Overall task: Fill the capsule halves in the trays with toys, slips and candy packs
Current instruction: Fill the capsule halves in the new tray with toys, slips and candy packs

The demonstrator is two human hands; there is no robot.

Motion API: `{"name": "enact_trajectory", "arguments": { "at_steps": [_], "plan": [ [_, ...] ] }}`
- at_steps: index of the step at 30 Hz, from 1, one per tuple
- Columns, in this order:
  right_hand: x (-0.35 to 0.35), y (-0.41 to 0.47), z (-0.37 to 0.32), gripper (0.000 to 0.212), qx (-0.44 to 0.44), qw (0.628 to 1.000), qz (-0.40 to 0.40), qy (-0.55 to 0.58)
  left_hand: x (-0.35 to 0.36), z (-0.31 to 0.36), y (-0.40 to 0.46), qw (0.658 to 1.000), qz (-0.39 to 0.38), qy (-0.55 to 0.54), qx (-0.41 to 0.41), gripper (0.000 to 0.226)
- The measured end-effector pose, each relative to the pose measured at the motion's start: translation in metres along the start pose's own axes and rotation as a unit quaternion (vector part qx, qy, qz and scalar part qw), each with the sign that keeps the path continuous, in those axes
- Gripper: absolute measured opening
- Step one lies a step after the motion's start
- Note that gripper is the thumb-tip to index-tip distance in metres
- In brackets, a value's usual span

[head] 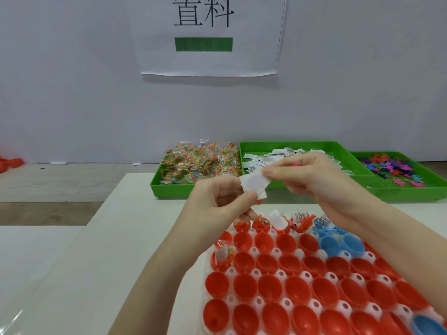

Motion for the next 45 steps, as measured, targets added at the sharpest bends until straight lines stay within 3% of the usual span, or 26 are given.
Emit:
{"name": "enact_trajectory", "arguments": {
  "at_steps": [4,9,14,16,17,19,20,21,23,25,29,32,34,35,38,40,43,45],
  "plan": [
    [-0.008,0.008,0.002,0.011,-0.006,0.994,0.101,0.034,-0.002,-0.002,-0.001,1.000,0.012,0.005,-0.002,0.019],
    [-0.001,0.008,-0.004,0.023,-0.069,0.997,-0.015,-0.041,0.003,-0.005,0.003,1.000,0.023,0.001,-0.002,0.018],
    [-0.007,0.011,0.001,0.021,-0.070,0.995,-0.027,-0.068,0.001,-0.006,0.003,1.000,0.009,-0.002,-0.003,0.014],
    [-0.018,0.018,0.004,0.013,-0.087,0.995,0.049,-0.014,-0.001,-0.007,0.002,1.000,0.021,0.014,-0.008,0.019],
    [-0.028,0.022,0.007,0.010,-0.101,0.985,0.137,-0.012,-0.003,-0.008,0.003,0.999,0.035,0.027,-0.011,0.019],
    [-0.051,0.031,0.017,0.009,-0.101,0.932,0.320,-0.138,-0.009,-0.009,0.002,0.997,0.055,0.058,-0.017,0.014],
    [-0.061,0.035,0.023,0.017,-0.061,0.906,0.348,-0.235,-0.012,-0.009,0.001,0.996,0.056,0.068,-0.022,0.012],
    [-0.070,0.040,0.033,0.027,0.000,0.896,0.310,-0.319,-0.016,-0.009,0.000,0.995,0.051,0.075,-0.028,0.011],
    [-0.078,0.043,0.051,0.042,0.144,0.887,0.148,-0.413,-0.022,-0.010,-0.002,0.995,0.036,0.084,-0.047,0.014],
    [-0.081,0.040,0.058,0.043,0.200,0.870,0.076,-0.445,-0.027,-0.011,-0.004,0.993,0.025,0.093,-0.062,0.018],
    [-0.072,0.034,0.040,0.040,0.174,0.909,0.091,-0.367,-0.030,-0.013,-0.006,0.992,0.004,0.096,-0.080,0.017],
    [-0.060,0.026,0.027,0.035,0.092,0.927,0.113,-0.347,-0.029,-0.014,-0.005,0.992,-0.012,0.085,-0.087,0.023],
    [-0.038,0.015,0.017,0.020,0.007,0.967,0.074,-0.245,-0.028,-0.016,-0.005,0.993,-0.022,0.070,-0.096,0.020],
    [-0.023,0.006,0.010,0.024,-0.030,0.982,0.038,-0.185,-0.027,-0.017,-0.004,0.992,-0.025,0.064,-0.101,0.018],
    [0.008,-0.011,-0.001,0.021,-0.099,0.989,-0.066,-0.089,-0.025,-0.018,-0.004,0.990,-0.048,0.058,-0.119,0.018],
    [0.018,-0.016,0.001,0.007,-0.098,0.985,-0.094,-0.109,-0.023,-0.017,-0.005,0.988,-0.069,0.056,-0.126,0.018],
    [0.024,-0.019,0.005,0.033,-0.076,0.973,-0.107,-0.190,-0.023,-0.016,-0.005,0.987,-0.080,0.052,-0.132,0.020],
    [0.028,-0.020,0.006,0.037,-0.084,0.966,-0.092,-0.227,-0.023,-0.017,-0.005,0.986,-0.085,0.055,-0.133,0.019]
  ]
}}
Point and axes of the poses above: each hand's wrist, its own y-axis towards the middle knuckle, its own x-axis out of the palm, z = x × y, the point moved 1 cm from there along y, towards the middle knuckle, and after that the axes turned 15 degrees about -z, right-handed, at the moved point
